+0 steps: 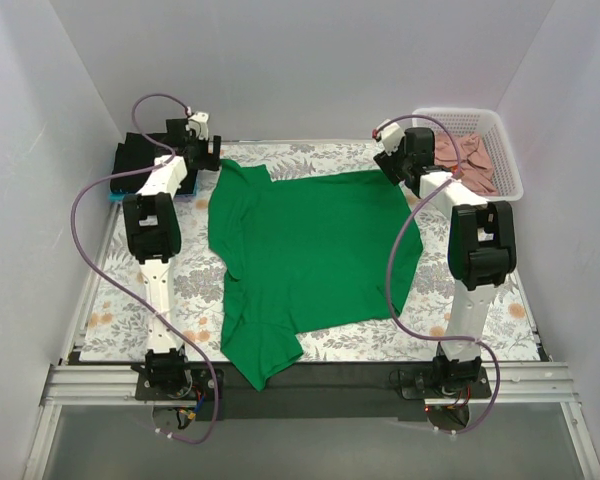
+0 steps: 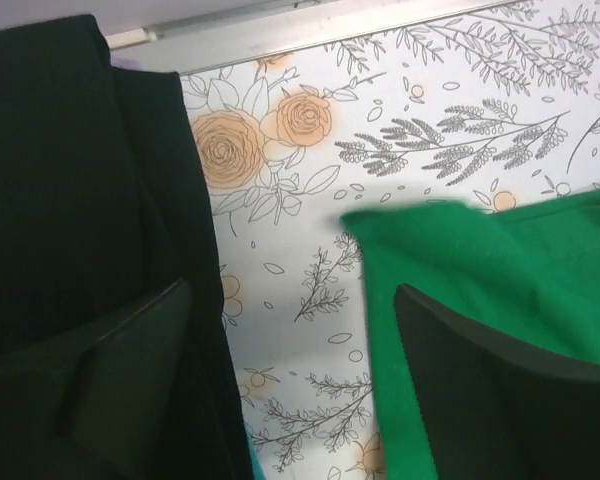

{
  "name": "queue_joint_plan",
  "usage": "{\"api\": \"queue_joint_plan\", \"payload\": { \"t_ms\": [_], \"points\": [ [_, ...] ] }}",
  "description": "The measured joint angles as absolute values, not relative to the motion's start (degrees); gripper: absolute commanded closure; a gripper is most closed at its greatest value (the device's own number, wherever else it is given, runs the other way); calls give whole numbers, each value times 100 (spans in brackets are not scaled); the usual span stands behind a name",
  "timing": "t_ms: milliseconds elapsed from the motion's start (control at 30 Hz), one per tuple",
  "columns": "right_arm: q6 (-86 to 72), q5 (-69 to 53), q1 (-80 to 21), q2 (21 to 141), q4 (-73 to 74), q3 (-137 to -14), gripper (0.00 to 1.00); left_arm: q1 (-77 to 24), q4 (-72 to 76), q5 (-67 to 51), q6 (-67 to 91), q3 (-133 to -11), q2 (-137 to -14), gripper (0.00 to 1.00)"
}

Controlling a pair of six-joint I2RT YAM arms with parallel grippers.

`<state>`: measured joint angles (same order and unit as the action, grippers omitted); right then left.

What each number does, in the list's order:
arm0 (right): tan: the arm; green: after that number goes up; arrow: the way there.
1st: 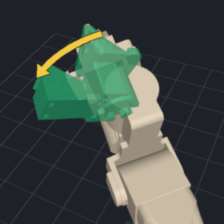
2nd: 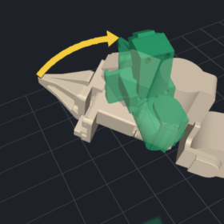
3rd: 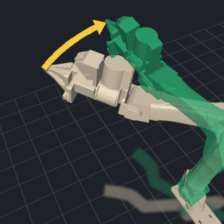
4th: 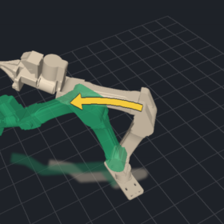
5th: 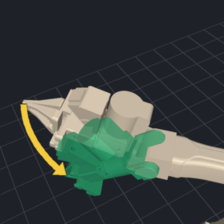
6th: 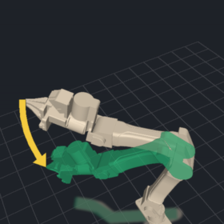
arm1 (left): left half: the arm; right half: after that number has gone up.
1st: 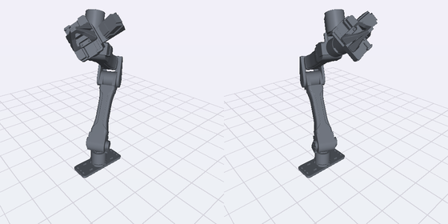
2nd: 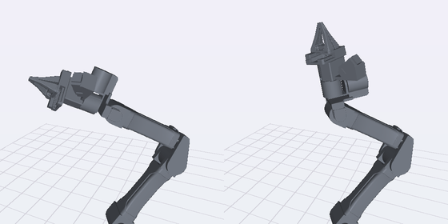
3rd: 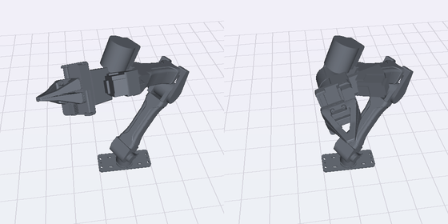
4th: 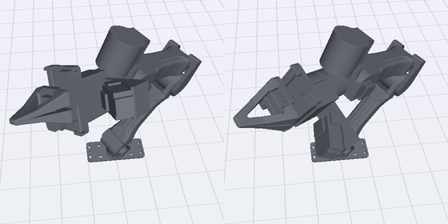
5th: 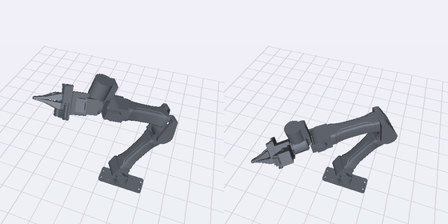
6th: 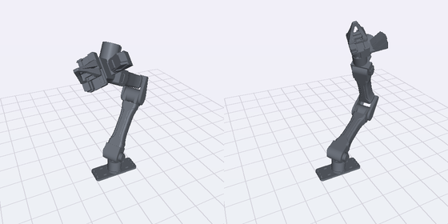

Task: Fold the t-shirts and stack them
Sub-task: Flatten the tshirt out

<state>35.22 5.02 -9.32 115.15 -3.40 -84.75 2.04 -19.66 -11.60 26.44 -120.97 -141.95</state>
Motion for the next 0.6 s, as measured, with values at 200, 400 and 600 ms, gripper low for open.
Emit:
{"api": "queue_joint_plan", "payload": {
  "t_ms": [200, 400, 600],
  "points": [
    [3385, 357, -950, 11476, 342, -8853, 14, 252, -2078, -1409, 2864, -11054, -13583, 15],
    [3468, -530, -978, 10888, 1691, -8753, 43, 270, -2460, -2143, 3050, -9223, -11810, 47],
    [3765, -1236, -1015, 10112, 2956, -8412, 58, 193, -2906, -2694, 3072, -8311, -10663, 61]
  ]
}}
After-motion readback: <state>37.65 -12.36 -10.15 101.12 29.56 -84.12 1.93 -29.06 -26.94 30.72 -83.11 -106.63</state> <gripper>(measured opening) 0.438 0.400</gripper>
